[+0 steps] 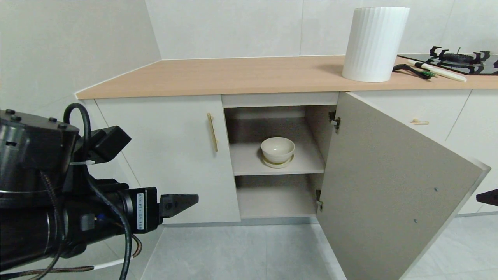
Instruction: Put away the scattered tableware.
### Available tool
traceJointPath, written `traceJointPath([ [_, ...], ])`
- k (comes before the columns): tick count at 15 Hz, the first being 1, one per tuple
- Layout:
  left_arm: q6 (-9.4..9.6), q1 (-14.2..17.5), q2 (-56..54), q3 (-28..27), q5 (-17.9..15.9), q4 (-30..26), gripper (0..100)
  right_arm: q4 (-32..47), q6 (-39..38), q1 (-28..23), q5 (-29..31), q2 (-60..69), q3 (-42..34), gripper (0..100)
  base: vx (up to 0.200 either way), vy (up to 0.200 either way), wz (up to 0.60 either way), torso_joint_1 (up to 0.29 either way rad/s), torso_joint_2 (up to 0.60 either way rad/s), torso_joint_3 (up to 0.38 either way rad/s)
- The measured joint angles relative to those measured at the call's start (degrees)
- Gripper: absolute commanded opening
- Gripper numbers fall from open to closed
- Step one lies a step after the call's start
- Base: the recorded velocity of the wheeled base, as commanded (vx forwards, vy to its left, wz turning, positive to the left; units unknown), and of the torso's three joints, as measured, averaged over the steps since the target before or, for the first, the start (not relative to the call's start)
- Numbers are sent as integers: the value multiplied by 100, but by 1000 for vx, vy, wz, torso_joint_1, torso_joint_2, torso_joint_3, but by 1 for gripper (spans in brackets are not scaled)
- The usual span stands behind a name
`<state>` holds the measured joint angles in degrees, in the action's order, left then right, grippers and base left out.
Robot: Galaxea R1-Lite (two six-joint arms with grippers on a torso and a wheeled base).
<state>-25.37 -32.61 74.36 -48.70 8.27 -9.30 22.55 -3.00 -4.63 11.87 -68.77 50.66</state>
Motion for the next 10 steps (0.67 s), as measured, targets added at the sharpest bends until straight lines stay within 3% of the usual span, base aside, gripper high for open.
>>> traceJointPath([
  [6, 0, 0, 0, -5, 5, -2, 100, -975, -118, 0, -172, -524, -354, 100, 0, 0, 0, 0, 0, 0],
  [10, 0, -2, 0, -6, 5, 0, 100, -1196, -346, 102, -463, -662, -494, 100, 0, 0, 0, 0, 0, 0],
])
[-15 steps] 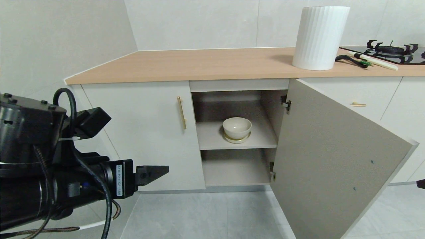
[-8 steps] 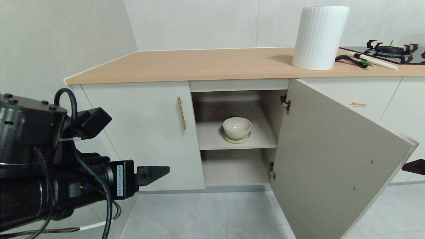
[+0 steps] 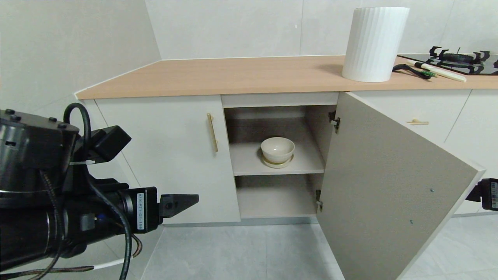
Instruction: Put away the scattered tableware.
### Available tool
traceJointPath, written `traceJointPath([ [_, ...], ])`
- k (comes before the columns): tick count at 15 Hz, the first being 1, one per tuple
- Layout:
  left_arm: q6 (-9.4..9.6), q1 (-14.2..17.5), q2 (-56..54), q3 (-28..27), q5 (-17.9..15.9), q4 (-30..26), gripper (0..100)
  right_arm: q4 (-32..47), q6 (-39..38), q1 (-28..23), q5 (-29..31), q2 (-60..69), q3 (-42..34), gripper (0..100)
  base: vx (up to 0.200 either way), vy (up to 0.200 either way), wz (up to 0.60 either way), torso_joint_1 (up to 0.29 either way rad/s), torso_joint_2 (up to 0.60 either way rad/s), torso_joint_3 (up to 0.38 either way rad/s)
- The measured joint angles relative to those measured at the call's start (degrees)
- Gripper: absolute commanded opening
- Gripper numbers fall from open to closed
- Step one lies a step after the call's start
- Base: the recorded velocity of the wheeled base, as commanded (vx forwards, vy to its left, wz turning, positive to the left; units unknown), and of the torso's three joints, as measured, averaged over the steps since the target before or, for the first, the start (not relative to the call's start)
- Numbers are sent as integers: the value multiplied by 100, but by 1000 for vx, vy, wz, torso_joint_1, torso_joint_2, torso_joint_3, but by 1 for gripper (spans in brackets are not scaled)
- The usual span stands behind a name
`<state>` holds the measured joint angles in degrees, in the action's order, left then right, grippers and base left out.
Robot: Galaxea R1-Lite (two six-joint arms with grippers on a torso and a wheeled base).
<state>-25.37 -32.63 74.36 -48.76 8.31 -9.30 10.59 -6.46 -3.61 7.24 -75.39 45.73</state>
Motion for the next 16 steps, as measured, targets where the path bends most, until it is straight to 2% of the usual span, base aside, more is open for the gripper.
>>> traceJointPath([
  [3, 0, 0, 0, 0, 0, -2, 100, -4, -156, 190, -46, -33, -24, 100, 0, 0, 0, 0, 0, 0],
  [8, 0, -5, 2, 0, 9, -2, 100, -12, -627, 783, -51, -57, -48, 100, 0, 0, 0, 0, 0, 0],
  [11, 0, -5, 2, -7, 11, 0, 100, -50, -807, 1069, -49, -112, -74, 100, -200, 0, 0, 9, 2, -6],
  [16, 0, -5, -11, -11, 9, -5, 100, -586, -1196, 1393, -24, -236, -201, 100, 0, 0, 0, 0, 0, 0],
])
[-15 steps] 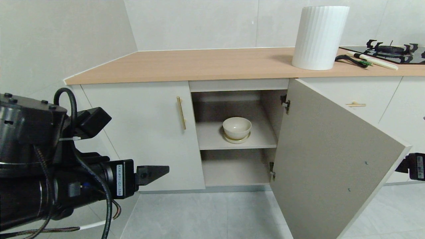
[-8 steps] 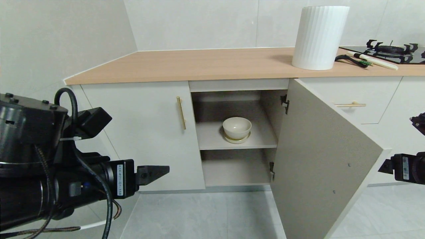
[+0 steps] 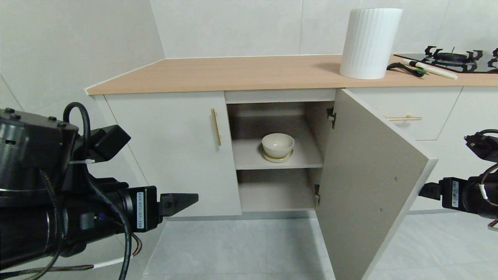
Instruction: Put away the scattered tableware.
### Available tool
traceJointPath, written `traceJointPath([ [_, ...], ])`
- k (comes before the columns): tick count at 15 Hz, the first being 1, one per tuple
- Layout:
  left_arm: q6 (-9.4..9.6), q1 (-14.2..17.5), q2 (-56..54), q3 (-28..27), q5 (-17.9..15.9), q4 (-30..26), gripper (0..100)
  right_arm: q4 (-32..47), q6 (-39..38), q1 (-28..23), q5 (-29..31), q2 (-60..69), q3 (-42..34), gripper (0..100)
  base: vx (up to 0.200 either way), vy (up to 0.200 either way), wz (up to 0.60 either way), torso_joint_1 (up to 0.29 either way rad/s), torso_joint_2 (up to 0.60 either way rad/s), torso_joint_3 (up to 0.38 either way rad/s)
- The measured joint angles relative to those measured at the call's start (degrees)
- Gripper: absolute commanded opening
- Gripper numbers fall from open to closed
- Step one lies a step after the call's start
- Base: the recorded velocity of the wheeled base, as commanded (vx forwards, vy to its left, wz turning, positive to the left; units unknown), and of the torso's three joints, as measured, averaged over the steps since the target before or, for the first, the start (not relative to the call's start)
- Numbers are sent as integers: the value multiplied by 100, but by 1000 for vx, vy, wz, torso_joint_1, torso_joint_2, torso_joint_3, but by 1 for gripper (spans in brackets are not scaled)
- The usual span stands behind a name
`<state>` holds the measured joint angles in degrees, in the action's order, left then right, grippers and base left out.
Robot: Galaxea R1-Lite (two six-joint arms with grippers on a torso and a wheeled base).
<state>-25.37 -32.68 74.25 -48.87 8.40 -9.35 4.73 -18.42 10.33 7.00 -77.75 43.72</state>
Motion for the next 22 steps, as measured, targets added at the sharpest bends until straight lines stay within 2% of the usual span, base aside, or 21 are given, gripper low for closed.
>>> traceJointPath([
  [5, 0, -2, 0, 0, 0, 5, 100, -194, -77, 116, -2, 7, -118, 100, 0, 0, 0, 0, 0, 0],
  [11, 0, 0, -6, 0, 0, 2, 100, 1070, 483, 65, 59, 802, 239, 100, 0, 0, 0, 0, 0, 0],
  [16, -2, 5, -6, 0, 2, 2, 100, 1330, 942, -650, 789, 968, 457, 100, 0, 0, 0, 0, 0, 0],
  [20, 0, 2, -6, 4, 2, 2, 100, 1211, 1054, -1048, 906, 774, 479, 100, 0, 0, 0, 0, 0, 0],
  [22, 0, 5, -6, 1, 2, 2, 100, 750, 1028, -1126, 890, 513, 402, 100, 0, 0, 0, 0, 0, 0],
])
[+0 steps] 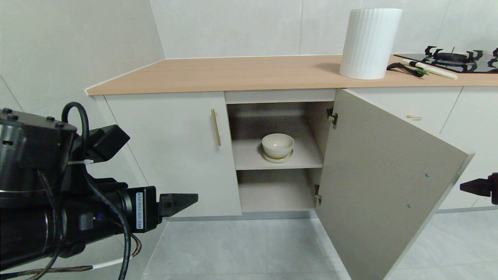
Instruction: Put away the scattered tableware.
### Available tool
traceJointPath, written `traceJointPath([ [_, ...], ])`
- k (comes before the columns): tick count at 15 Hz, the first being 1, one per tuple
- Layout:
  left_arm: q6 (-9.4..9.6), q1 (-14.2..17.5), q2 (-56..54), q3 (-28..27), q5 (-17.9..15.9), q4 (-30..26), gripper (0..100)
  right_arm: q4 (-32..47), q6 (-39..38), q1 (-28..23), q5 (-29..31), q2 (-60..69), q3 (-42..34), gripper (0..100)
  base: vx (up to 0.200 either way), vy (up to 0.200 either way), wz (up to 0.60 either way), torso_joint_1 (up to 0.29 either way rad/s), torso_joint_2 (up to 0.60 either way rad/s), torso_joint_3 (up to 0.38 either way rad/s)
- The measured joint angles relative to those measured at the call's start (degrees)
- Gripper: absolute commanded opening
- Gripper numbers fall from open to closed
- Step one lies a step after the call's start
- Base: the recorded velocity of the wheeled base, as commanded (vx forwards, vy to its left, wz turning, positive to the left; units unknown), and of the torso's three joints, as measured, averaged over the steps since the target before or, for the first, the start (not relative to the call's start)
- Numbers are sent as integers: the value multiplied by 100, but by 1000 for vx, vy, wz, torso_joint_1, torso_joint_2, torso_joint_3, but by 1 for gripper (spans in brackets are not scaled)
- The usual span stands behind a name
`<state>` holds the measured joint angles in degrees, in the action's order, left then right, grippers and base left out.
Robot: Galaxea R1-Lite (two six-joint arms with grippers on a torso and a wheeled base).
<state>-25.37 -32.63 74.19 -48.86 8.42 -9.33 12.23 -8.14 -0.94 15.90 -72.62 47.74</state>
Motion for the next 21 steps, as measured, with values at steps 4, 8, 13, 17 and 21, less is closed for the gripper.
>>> traceJointPath([
  [4, 0, 2, 0, -1, -6, 0, 100, -1218, -12, -228, 2, -642, -350, 100, 0, 0, 0, 0, 0, 0],
  [8, -2, 4, 9, -1, -11, 2, 100, -1619, -428, -254, -104, -1090, -468, 100, 0, 0, 0, 0, 0, 0],
  [13, 0, 2, 9, -1, -2, 9, 100, -1707, -1052, 306, -424, -1357, -469, 100, 0, 0, 0, 0, 0, 0],
  [17, -2, 2, -5, -20, 0, 13, 100, -1696, -1428, 1113, -430, -1425, -447, 100, 0, 0, 0, 0, 0, 0],
  [21, -5, 2, -55, -41, 38, 74, 100, -1709, -1597, 2031, -430, -1770, -67, 100, 0, 0, 0, 0, 0, 0],
])
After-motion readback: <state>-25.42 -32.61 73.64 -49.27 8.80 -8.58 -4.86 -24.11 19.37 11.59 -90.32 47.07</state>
